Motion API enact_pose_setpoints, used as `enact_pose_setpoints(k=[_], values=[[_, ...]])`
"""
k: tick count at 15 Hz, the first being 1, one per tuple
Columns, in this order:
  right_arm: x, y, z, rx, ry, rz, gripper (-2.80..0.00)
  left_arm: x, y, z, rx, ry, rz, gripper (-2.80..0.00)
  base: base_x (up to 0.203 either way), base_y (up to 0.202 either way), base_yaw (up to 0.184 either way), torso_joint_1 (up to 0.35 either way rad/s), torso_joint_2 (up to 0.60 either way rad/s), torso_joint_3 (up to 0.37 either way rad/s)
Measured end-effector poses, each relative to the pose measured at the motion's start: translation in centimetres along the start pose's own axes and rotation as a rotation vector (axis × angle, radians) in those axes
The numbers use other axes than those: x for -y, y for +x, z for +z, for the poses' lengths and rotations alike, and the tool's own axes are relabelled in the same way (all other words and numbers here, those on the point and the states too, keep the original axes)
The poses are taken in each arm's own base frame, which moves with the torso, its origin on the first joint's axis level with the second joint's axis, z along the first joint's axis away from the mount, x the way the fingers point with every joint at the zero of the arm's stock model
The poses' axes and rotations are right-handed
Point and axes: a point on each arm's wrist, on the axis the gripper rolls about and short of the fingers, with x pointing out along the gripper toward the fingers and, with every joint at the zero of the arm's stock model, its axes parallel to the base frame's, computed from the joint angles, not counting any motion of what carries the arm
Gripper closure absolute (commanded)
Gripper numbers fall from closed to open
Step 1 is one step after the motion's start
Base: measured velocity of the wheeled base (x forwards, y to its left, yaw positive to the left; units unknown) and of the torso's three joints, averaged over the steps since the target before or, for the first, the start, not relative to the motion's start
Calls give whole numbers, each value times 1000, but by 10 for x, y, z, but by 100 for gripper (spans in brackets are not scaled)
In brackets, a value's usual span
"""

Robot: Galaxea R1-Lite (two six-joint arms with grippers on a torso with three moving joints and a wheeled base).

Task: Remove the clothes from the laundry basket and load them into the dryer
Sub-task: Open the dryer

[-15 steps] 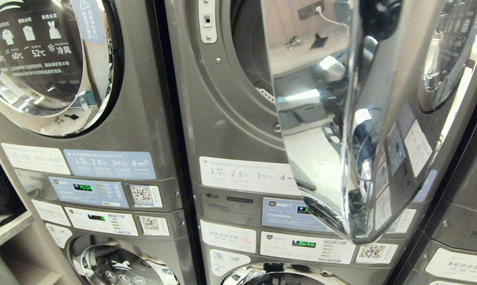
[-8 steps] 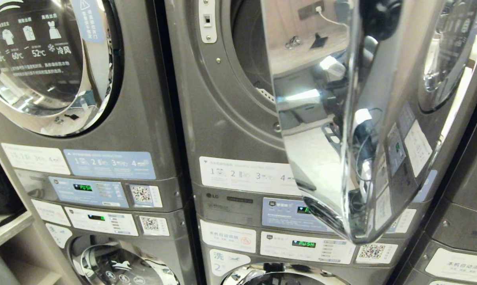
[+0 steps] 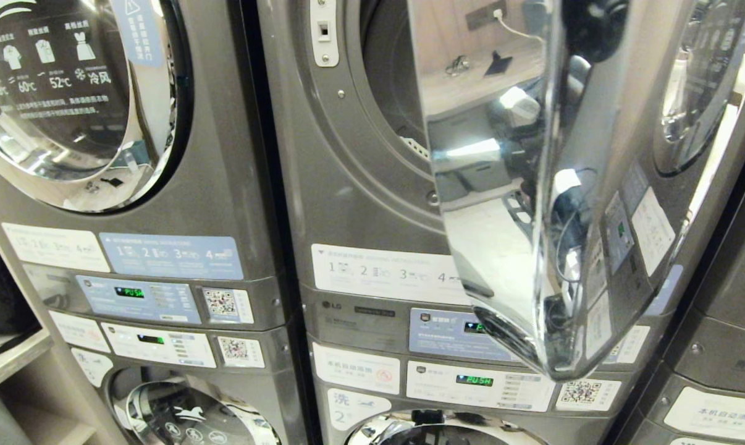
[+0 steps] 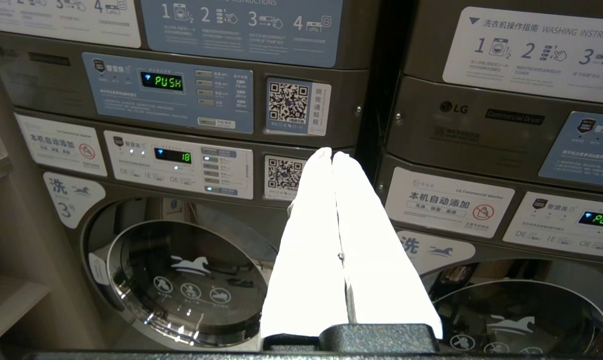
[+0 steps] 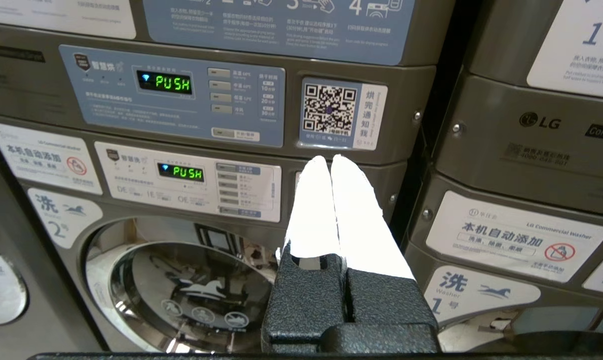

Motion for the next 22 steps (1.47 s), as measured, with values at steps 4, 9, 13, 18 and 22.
enact_pose_setpoints(k=[4,9,13,18,22], values=[[0,0,0,0,-1,2,0,0,0,0,0,-1,0,0,-191,0,1,-1,3,2],[0,0,0,1,0,2,0,0,0,0,1,-3,0,0,-193,0,1,3,1,2],[0,0,0,1,0,2,0,0,0,0,2,-3,0,0,-36,0,0,6,0,-1],[0,0,0,1,3,1,0,0,0,0,1,-3,0,0,0,0,0,0,0,0],[0,0,0,1,5,3,0,0,0,0,1,-3,0,0,0,0,0,0,0,0]])
